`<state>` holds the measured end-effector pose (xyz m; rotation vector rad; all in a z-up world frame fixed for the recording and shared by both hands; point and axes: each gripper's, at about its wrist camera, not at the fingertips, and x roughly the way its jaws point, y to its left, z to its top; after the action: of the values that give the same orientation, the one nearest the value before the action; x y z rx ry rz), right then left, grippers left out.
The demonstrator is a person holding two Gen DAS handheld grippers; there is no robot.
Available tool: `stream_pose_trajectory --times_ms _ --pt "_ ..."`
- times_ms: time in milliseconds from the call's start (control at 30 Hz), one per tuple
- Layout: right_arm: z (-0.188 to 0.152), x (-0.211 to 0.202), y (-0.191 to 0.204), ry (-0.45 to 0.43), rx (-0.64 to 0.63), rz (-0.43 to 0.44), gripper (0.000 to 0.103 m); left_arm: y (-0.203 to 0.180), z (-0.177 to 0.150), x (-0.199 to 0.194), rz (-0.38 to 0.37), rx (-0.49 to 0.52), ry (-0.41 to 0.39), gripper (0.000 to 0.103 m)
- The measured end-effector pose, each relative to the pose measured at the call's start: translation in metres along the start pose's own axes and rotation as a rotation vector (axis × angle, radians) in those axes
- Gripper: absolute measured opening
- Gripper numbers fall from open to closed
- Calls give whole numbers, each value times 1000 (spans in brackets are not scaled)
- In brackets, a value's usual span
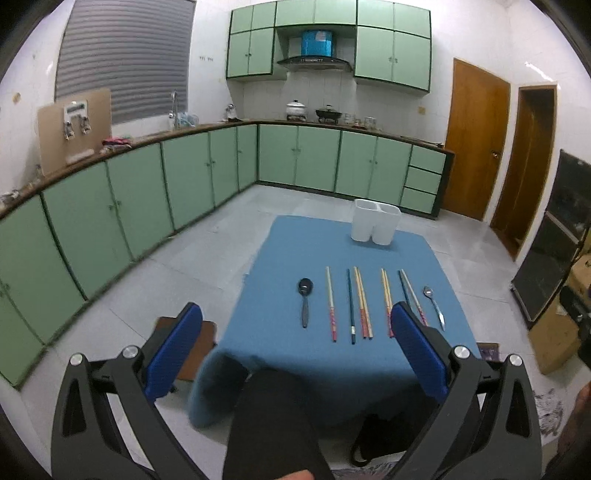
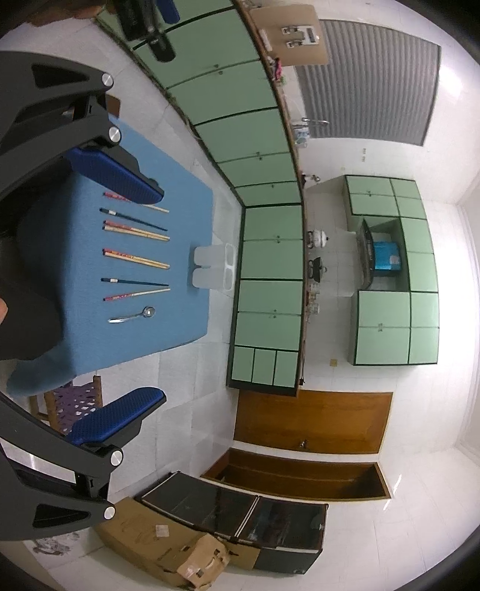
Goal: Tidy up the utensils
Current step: 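Close the left gripper on the black spoon handle while the right gripper grasps the metal spoon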
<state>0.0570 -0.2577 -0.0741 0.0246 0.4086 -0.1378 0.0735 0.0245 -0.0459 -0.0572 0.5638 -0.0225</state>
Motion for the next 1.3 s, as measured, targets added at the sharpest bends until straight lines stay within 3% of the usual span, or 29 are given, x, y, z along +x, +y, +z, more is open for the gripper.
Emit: stream_pose_trajectory --times_ms 67,133,200,300,433,600,733,867,933,1000,1067,1200,1267,1300 --pt "-7 17 -4 31 -2 5 97 2 -4 12 -17 6 -14 98" --pt "-13 35 -6 58 -3 5 97 7 -10 32 -84 -13 1 98" --pt "-19 53 -9 81 -10 6 97 8 -19 54 -77 -24 27 98" --pt "-30 85 -19 138 0 14 97 2 -36 95 -86 23 139 98" --pt "-41 120 -28 191 2 8 97 -2 -52 135 -77 52 227 98" --pt "-53 159 -32 250 -10 -3 97 1 -53 159 -37 47 222 98" --pt "-61 184 -36 290 -7 0 96 -2 -52 184 -54 50 229 98" --pt "-71 207 -41 328 6 17 91 0 -50 202 -55 -3 188 98" --pt "-75 216 -42 339 11 21 89 1 -52 212 -93 -26 217 98" --pt "-79 228 -42 353 6 22 85 -4 -54 226 -87 17 260 98" --pt "-83 236 -40 362 -5 13 84 -9 -55 240 -40 56 304 98" --pt "-90 256 -44 378 -4 24 81 -7 -55 259 -11 48 311 98" --pt "-96 267 -47 407 4 37 66 -8 -54 271 -14 58 315 98" --pt "-100 274 -49 425 7 46 63 -9 -56 277 -27 58 323 98"
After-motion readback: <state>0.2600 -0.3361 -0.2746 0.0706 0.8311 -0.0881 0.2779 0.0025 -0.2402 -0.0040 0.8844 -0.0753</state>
